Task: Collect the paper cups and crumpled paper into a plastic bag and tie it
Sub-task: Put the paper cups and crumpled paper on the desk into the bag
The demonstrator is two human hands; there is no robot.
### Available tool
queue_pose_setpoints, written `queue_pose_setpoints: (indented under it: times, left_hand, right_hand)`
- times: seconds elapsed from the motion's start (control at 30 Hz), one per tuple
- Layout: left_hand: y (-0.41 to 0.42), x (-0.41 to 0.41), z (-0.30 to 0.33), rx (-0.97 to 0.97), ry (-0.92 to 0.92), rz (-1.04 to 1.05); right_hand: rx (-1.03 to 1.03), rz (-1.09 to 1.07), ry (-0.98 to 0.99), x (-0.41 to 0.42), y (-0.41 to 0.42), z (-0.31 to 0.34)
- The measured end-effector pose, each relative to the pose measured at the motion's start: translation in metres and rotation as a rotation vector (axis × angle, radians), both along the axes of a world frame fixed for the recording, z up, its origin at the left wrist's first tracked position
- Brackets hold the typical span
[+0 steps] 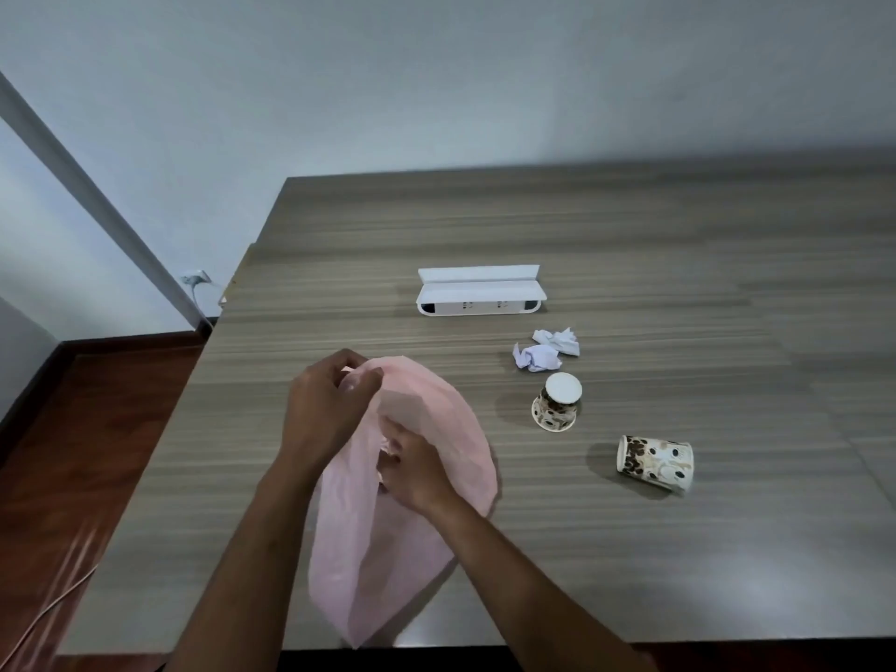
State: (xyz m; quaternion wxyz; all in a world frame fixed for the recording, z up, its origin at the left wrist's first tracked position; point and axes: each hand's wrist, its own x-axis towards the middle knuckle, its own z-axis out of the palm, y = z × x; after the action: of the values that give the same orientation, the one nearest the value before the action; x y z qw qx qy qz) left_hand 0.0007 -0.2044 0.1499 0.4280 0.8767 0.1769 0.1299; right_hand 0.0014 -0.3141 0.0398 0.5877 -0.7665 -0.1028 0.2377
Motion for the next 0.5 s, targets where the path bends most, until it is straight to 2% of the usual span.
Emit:
queue_pose_setpoints:
  times: [0.1,0.23,0.33,0.4,0.5]
  left_hand:
    - [0.005,0.005,-0.003,0.052,-0.003,0.006]
    - [0.004,0.015,-0.008,0.107,-0.004,0.034]
    - [-0.001,0.023,-0.013,0.116,-0.038,0.076]
    - [-0.005,0.026,-0.016,0.113,-0.044,0.079]
    - [-0.011,0.029,-0.017,0.095,-0.041,0.087]
  right_hand:
    - [-0.054,-0.086,-0.112,-0.001,-0.04,-0.009]
    - [-0.057,-0.431,-0.264,0.011,-0.095,-0.002]
    - [-0.218,-0.656,-0.485,0.041,-0.122,-0.008]
    - [-0.367,-0.688,-0.575,0.063,-0.138,-0.018]
    - [-0.551,-0.639,-0.561,0.094,-0.16,-0.035]
